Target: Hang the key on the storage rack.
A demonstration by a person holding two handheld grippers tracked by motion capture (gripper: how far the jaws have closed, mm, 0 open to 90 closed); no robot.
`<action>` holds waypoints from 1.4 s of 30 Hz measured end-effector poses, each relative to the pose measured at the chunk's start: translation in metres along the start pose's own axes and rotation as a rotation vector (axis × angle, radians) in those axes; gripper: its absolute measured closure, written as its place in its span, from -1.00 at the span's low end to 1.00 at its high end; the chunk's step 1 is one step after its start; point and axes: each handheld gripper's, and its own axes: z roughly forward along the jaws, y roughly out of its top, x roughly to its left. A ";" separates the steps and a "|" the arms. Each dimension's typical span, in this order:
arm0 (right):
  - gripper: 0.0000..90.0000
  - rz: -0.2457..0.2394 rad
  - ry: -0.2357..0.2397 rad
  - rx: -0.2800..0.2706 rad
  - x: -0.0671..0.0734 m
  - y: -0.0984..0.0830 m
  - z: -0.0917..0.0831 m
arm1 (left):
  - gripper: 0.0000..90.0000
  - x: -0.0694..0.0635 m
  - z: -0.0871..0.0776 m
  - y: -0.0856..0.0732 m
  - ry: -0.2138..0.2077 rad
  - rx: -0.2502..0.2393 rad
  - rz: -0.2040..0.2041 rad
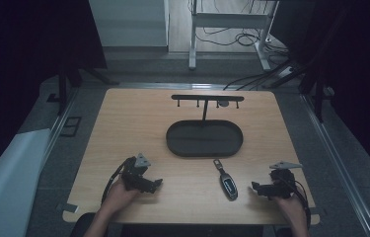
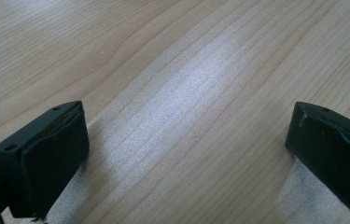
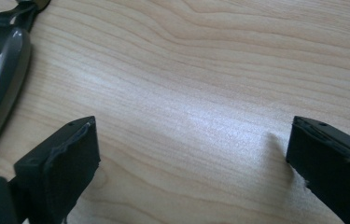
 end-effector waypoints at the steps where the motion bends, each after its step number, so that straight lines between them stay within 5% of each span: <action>1: -0.97 0.006 0.004 0.001 0.000 0.000 0.001 | -1.00 0.000 0.000 0.000 0.002 0.000 0.002; 17: -1.00 0.010 -0.007 -0.003 0.002 -0.001 -0.003 | -1.00 0.000 0.000 0.000 -0.003 0.000 0.005; 31: -1.00 -0.018 0.040 0.008 0.010 0.010 -0.005 | -1.00 0.000 0.000 0.000 -0.005 -0.002 0.006; 42: -1.00 -0.039 0.069 0.076 0.018 0.018 -0.002 | -1.00 0.000 0.000 0.000 -0.005 -0.002 0.006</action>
